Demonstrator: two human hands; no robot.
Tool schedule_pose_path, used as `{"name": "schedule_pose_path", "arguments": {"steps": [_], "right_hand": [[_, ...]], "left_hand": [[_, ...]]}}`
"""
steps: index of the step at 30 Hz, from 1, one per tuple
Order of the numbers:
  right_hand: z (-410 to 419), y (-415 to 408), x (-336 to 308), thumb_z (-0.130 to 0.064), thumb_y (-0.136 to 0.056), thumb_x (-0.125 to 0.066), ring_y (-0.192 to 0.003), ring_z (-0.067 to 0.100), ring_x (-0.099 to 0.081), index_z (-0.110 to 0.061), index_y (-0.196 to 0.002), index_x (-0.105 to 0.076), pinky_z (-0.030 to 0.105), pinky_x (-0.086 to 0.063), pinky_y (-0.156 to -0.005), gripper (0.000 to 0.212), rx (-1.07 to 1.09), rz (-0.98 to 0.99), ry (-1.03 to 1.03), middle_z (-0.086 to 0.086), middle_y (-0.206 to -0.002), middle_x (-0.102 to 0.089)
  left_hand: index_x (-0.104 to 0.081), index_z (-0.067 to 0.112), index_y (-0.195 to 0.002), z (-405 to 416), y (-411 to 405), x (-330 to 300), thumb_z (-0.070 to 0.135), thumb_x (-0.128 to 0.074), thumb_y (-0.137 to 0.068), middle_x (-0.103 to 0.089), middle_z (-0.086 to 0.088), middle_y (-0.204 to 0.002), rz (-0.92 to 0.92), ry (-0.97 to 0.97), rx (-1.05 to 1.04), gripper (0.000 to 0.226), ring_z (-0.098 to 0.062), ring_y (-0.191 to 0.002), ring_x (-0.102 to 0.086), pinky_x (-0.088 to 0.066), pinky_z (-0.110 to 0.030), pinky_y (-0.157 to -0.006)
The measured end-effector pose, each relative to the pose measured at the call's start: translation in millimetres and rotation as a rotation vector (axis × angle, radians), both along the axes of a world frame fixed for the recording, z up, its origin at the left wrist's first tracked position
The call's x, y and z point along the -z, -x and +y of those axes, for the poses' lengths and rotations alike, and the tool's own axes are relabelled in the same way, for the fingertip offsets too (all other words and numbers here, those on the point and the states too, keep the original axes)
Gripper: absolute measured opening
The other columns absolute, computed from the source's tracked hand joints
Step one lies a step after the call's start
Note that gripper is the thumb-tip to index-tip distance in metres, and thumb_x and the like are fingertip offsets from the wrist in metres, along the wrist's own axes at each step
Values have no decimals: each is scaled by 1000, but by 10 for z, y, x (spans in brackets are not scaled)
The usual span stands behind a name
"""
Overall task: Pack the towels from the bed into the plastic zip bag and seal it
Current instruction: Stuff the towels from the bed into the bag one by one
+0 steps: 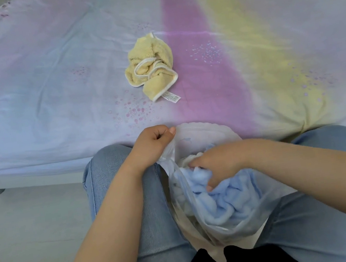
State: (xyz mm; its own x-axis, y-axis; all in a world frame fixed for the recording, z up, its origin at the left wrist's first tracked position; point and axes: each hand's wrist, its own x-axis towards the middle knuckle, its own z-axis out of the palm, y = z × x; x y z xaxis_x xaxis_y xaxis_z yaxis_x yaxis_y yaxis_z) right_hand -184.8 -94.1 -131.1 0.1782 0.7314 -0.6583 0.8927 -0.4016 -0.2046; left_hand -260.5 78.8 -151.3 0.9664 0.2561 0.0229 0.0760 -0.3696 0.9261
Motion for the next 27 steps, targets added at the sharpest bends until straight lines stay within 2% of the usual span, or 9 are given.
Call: {"name": "schedule_pose_path", "arguments": {"steps": [3, 6, 8, 12, 15, 18, 21, 25, 27], "right_hand": [[148, -198, -365, -37, -82, -70, -89, 15, -66, -20, -113, -65, 20, -47, -77, 36, 283, 261, -351, -7, -100, -72], [389, -444, -532, -33, -86, -65, -62, 13, -63, -20, -80, -65, 28, -49, -64, 14, 618, 195, -926, -2, -69, -70], [608, -627, -506, -29, -87, -65, -75, 11, -59, -22, -96, -61, 32, -50, -76, 12, 740, 101, -1104, -3, -87, -65], [1049, -931, -412, -35, -76, -75, -127, 19, -37, -24, -144, -27, 23, -28, -103, 84, 766, 21, -1119, 10, -148, -20], [1359, -1046, -309, -43, -70, -80, -146, 19, 4, -25, -151, -4, 20, -9, -103, 113, 820, 121, -1138, 15, -156, 15], [1600, -1180, -169, -34, -70, -81, -146, 19, 5, -25, -150, 11, 25, -11, -109, 123, 844, 139, -1062, 14, -156, 16], [1626, -1294, -87, -34, -85, -65, -111, 21, -52, -32, -150, 5, 23, -46, -82, 96, 857, 303, -1035, 5, -144, -31], [1595, -1337, -125, -26, -84, -59, -96, 20, -56, -21, -121, -51, 24, -37, -73, 38, 691, -14, -890, -4, -100, -55], [1502, -1270, -173, -19, -83, -61, -89, 20, -59, -21, -96, -58, 26, -39, -69, 14, 745, -4, -922, -4, -93, -60]], "left_hand": [[-27, 20, -58, 17, -10, -4, 19, -53, -100, -21, 8, -54, 2, 14, -45, 49, -4, -48, -20, -18, -20, -47], [-25, 21, -58, 40, -11, -1, 19, -53, -100, -21, 9, -53, -3, 54, -81, 50, -5, -48, -19, -18, -21, -46], [-25, 21, -57, 56, -3, 3, 19, -53, -100, -21, 12, -51, -13, 90, -101, 51, -5, -48, -19, -19, -19, -45], [-25, 22, -58, 95, 20, 20, 20, -53, -100, -22, 12, -52, -35, 150, -111, 51, -5, -48, -19, -20, -16, -45], [-25, 21, -59, 158, 50, 39, 22, -54, -100, -21, 6, -56, -51, 211, -124, 49, -9, -51, -19, -18, -22, -47], [-25, 21, -60, 266, 18, 59, 22, -54, -99, -21, 4, -57, -64, 264, -189, 49, -9, -52, -18, -18, -23, -48], [-28, 22, -58, 296, -7, 45, 22, -54, -99, -22, 6, -56, -73, 270, -215, 49, -8, -50, -19, -21, -20, -47], [-27, 21, -59, 353, -20, 52, 23, -55, -99, -21, 3, -57, -59, 269, -242, 48, -8, -51, -19, -20, -21, -46], [-27, 21, -59, 362, -21, 45, 23, -55, -99, -21, 2, -58, -58, 262, -255, 49, -8, -50, -18, -22, -19, -46]]}}
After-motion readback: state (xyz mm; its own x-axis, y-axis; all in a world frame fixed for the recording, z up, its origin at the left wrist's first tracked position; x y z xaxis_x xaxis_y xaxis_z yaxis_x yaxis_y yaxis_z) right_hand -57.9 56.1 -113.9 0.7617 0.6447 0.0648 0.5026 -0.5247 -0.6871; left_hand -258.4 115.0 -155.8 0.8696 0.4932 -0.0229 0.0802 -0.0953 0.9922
